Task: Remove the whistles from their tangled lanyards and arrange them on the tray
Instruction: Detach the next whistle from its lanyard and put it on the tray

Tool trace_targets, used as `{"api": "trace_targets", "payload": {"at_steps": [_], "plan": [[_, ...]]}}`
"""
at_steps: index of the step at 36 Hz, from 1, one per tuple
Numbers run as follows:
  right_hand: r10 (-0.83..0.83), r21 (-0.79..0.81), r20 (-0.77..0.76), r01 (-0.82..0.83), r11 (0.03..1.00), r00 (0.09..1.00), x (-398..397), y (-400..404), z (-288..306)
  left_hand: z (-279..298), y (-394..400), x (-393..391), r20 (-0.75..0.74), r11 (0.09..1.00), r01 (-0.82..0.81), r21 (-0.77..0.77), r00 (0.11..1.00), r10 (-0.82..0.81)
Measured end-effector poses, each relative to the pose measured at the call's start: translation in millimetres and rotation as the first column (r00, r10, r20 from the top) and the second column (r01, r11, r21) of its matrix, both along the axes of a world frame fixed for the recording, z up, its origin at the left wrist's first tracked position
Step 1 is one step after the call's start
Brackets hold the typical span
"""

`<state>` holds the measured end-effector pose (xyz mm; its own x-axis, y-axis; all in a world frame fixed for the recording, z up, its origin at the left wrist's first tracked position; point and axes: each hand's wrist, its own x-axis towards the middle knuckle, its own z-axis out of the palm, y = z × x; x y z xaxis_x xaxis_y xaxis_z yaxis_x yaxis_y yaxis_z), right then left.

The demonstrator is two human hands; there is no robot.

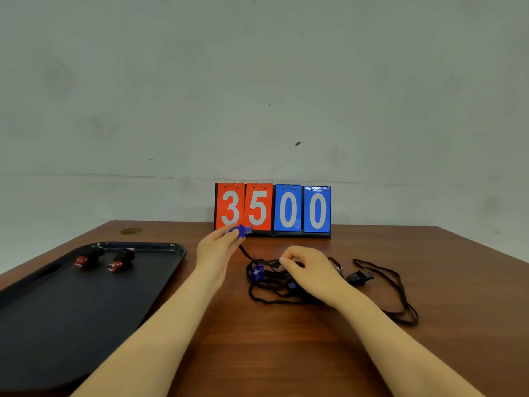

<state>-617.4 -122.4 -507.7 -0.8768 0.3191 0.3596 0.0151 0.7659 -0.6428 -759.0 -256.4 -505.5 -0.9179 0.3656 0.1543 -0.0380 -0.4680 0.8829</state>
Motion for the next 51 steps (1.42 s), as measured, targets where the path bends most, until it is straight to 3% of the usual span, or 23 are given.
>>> {"api": "trace_targets", "payload": {"at_steps": [2,5,7,10,16,17,20,22,25,27,31,35,39,42,45,49,51], "plan": [[0.055,-0.015,-0.036,-0.056,0.998,0.998,2,-7,3,-5,0,-5,-0.151,0.973,-0.130,-0.191,0.983,0.102],[0.066,-0.084,-0.126,-0.077,0.993,0.990,4,-11,8,-10,-1,-11,-0.447,0.822,-0.354,-0.446,0.884,0.138],[0.042,-0.158,-0.218,-0.078,0.984,0.975,5,-10,11,-12,1,-10,-0.556,0.746,-0.426,-0.513,0.826,0.089],[-0.019,-0.274,-0.312,-0.071,0.959,0.950,7,-6,14,-12,4,-7,-0.610,0.704,-0.454,-0.546,0.791,0.037],[-0.089,-0.395,-0.360,-0.065,0.916,0.929,6,0,15,-14,8,-4,-0.614,0.703,-0.431,-0.565,0.789,-0.010],[-0.072,-0.375,-0.355,-0.071,0.924,0.932,7,-1,14,-15,9,-5,-0.549,0.754,-0.373,-0.540,0.835,0.020],[0.022,-0.234,-0.299,-0.095,0.968,0.954,8,-4,12,-14,7,-5,-0.154,0.943,-0.139,-0.302,0.983,0.095],[0.083,-0.164,-0.233,-0.123,0.979,0.969,8,-6,10,-12,5,-5,-0.006,0.974,-0.124,-0.188,0.992,0.126],[0.140,-0.123,-0.143,-0.158,0.980,0.980,6,-9,8,-11,2,-8,0.096,0.982,-0.174,-0.077,0.979,0.181],[0.164,-0.094,-0.122,-0.176,0.980,0.979,5,-9,7,-12,3,-11,0.059,0.954,-0.274,-0.124,0.957,0.283],[0.202,-0.051,-0.083,-0.206,0.977,0.976,5,-12,3,-12,1,-12,-0.292,0.824,-0.492,-0.282,0.862,0.415],[0.177,-0.112,-0.149,-0.194,0.975,0.973,5,-12,6,-12,1,-7,-0.587,0.726,-0.565,-0.392,0.761,0.276],[-0.061,-0.393,-0.331,-0.079,0.916,0.942,5,0,12,-10,4,-1,-0.734,0.671,-0.548,-0.499,0.680,0.010],[-0.236,-0.587,-0.374,-0.031,0.809,0.897,5,13,13,-5,6,10,-0.735,0.661,-0.434,-0.612,0.620,-0.273],[-0.328,-0.646,-0.385,0.002,0.763,0.863,3,21,10,-1,8,26,-0.664,0.618,-0.303,-0.725,0.548,-0.510],[-0.393,-0.655,-0.379,0.057,0.753,0.838,-3,32,4,5,9,46,-0.598,0.662,-0.100,-0.743,0.543,-0.589],[-0.389,-0.580,-0.376,0.114,0.807,0.841,-4,35,2,9,6,52,-0.561,0.697,0.021,-0.717,0.576,-0.595]]}}
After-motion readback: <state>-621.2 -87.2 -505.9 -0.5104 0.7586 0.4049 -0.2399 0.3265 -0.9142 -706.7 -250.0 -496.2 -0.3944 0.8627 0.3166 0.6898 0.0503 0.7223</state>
